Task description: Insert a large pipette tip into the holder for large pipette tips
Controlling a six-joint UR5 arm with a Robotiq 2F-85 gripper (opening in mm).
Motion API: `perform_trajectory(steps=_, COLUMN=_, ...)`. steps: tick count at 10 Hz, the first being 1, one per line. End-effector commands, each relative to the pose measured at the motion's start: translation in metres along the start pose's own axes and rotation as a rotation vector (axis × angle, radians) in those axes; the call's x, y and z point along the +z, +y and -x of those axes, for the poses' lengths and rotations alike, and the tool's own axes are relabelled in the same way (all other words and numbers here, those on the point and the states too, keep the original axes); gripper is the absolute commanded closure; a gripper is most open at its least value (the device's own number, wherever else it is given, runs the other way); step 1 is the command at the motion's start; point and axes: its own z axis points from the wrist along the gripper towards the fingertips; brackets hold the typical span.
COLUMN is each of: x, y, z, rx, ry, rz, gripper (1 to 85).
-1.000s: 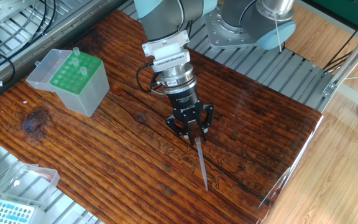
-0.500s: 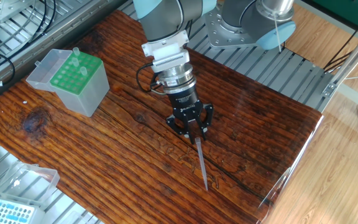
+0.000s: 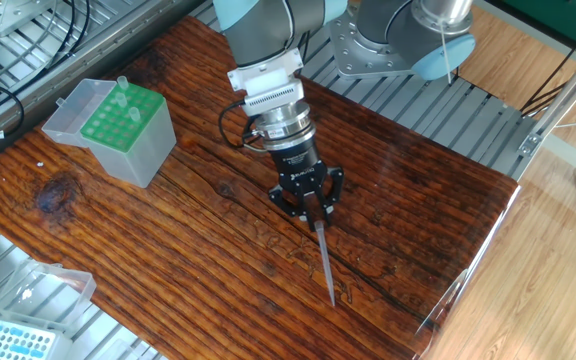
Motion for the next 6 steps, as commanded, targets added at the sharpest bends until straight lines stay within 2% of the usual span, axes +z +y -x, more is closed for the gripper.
perform_trajectory(steps=1, x=-0.0021, y=-0.0057, z=0.0044, rx=0.005, ry=-0.016, rz=-0.016, gripper=56.3)
perform_trajectory(steps=6, x=-0.0017, y=-0.0079, z=0.0065, rx=-0.003, ry=-0.025, rz=-0.025, gripper=56.3)
